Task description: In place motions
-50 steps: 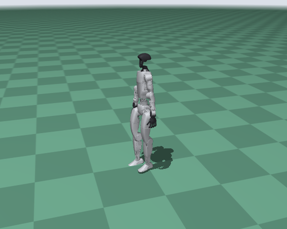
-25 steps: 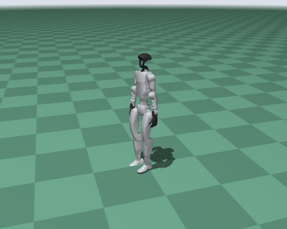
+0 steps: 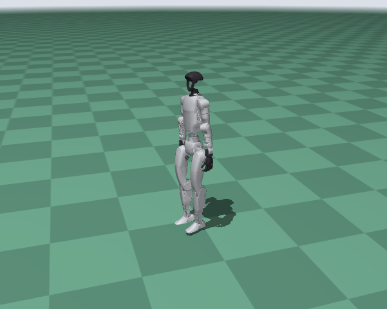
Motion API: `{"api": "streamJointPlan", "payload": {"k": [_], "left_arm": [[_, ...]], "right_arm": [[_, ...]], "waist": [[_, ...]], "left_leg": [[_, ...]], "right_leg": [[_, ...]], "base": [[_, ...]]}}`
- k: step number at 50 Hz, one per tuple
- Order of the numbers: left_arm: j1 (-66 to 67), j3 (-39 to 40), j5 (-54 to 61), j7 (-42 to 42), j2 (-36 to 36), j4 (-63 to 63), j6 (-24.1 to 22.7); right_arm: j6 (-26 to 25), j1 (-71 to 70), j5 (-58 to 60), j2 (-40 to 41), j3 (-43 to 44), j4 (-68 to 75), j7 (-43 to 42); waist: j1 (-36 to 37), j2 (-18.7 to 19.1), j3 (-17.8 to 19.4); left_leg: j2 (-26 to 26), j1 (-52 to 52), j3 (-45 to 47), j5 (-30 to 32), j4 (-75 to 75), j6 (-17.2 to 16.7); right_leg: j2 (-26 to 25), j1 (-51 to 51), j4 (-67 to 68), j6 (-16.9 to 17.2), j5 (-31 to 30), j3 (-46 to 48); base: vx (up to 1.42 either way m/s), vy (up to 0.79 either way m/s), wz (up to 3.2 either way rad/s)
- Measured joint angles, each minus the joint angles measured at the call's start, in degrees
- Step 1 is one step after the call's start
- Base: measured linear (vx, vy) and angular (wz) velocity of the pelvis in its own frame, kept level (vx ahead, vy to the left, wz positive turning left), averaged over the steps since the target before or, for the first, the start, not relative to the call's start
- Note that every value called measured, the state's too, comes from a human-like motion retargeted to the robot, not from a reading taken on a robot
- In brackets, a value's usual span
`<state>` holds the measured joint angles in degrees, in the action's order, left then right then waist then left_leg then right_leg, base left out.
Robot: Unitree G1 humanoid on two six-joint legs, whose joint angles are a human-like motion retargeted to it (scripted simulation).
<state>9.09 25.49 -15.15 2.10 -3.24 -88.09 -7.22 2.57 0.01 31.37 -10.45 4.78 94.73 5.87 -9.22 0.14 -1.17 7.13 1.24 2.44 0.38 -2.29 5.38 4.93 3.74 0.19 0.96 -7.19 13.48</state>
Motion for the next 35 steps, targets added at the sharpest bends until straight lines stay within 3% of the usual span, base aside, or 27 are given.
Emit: {"api": "streamJointPlan", "payload": {"k": [35], "left_arm": [[0.8, -0.6, -1.9, 0.4, 0.1, 0.7, 0.0]], "right_arm": [[0.6, -1.6, 0.9, 1.5, -2.3, -3.5, 1.7]], "waist": [[0.7, 0.0, 0.5]], "left_leg": [[-0.6, -1.3, -0.2, 0.9, -0.4, -0.6]], "right_leg": [[-0.1, -1.6, 1.1, -0.4, -0.6, -0.1]], "base": [[0.0, 0.0, -0.01]]}}
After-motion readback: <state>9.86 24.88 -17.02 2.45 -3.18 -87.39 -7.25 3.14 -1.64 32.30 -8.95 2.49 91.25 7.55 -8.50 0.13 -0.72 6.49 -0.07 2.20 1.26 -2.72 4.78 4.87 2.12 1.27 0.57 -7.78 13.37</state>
